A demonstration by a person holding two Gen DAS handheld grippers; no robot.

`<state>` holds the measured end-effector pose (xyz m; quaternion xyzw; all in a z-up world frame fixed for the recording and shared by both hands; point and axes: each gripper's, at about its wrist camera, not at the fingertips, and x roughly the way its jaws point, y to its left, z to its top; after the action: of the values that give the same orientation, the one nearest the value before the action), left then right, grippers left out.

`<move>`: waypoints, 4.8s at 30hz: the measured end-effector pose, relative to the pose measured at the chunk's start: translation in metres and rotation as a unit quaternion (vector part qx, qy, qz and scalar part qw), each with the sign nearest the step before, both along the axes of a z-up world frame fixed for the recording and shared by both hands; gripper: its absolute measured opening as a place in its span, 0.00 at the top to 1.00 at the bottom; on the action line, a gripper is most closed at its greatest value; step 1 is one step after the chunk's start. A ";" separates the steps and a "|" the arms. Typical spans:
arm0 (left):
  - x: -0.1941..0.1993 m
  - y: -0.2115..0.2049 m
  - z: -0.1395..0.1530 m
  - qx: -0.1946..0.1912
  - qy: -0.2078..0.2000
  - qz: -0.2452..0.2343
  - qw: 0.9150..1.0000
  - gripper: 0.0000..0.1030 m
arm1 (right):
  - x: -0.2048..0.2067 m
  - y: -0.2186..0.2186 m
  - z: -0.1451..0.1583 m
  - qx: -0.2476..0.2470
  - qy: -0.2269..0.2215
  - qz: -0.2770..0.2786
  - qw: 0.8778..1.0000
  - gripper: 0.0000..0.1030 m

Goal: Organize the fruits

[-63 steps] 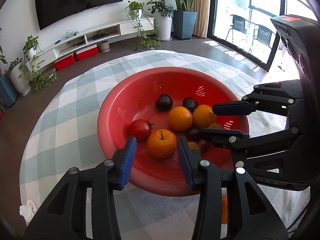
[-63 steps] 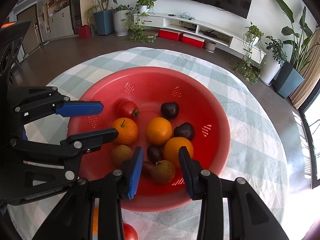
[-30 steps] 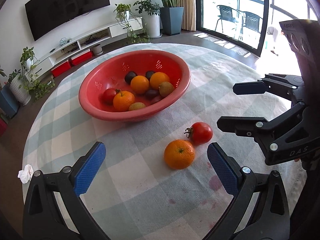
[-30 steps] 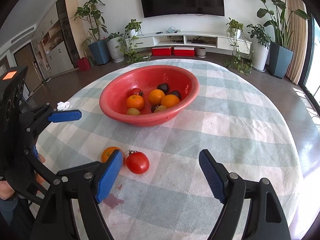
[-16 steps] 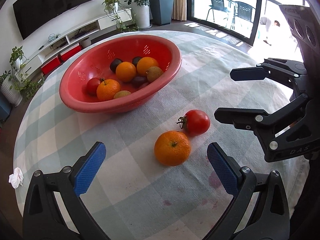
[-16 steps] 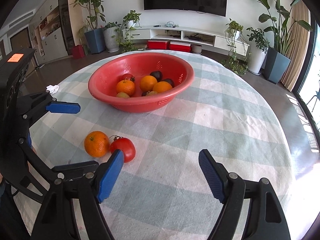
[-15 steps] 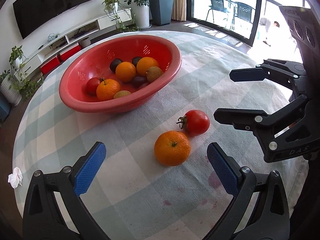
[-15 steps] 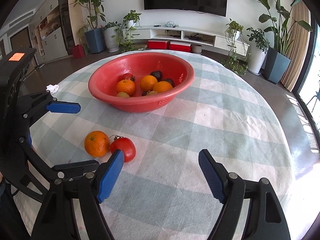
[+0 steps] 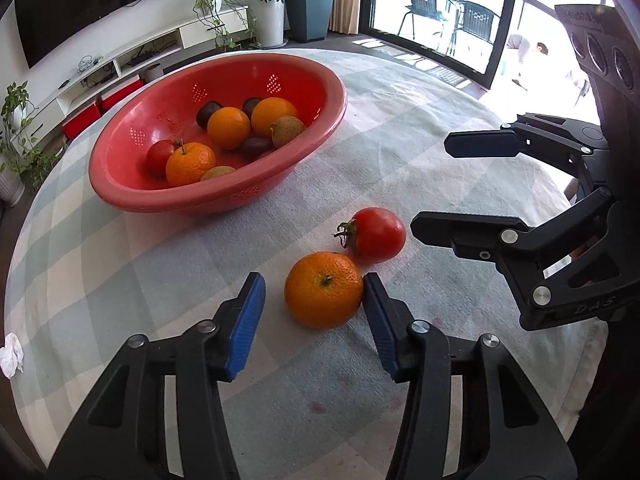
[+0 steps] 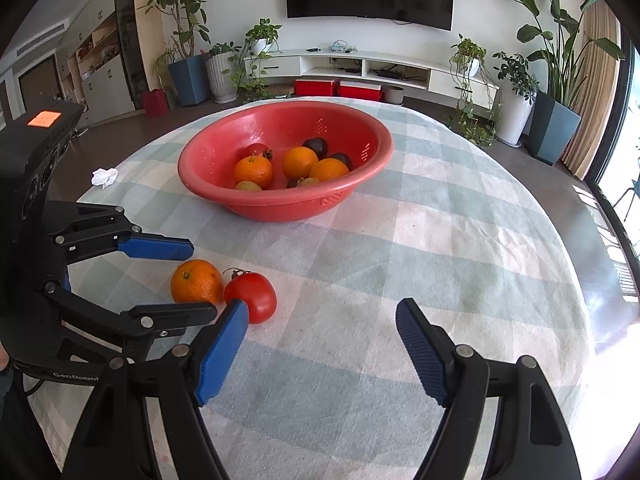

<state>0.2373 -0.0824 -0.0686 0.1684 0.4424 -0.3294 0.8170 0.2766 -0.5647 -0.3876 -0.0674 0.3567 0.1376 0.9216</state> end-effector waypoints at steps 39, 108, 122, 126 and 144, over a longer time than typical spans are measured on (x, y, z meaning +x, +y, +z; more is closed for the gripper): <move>0.001 0.051 0.046 -0.083 0.001 0.041 0.996 0.65 | 0.019 0.044 -0.019 -0.033 0.051 0.075 0.995 0.57; 0.116 0.014 0.032 -0.037 -0.052 0.047 0.997 0.43 | 0.168 0.043 0.035 -0.021 0.051 0.005 0.998 0.60; 0.101 0.027 0.062 -0.042 -0.094 0.077 0.992 0.04 | 0.115 0.029 0.052 0.016 0.012 -0.013 1.000 0.42; 0.077 0.027 0.074 -0.035 -0.126 0.071 0.989 0.00 | 0.077 0.015 0.058 0.062 -0.006 -0.033 0.998 0.35; -0.081 0.067 0.115 -0.082 -0.271 0.228 0.932 0.00 | -0.069 0.003 0.091 0.048 -0.166 -0.074 0.982 0.05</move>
<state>0.1563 -0.0152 0.0462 0.0784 0.2025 -0.1118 0.9697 0.2073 -0.5612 -0.2962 -0.0187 0.1961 0.0733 0.9777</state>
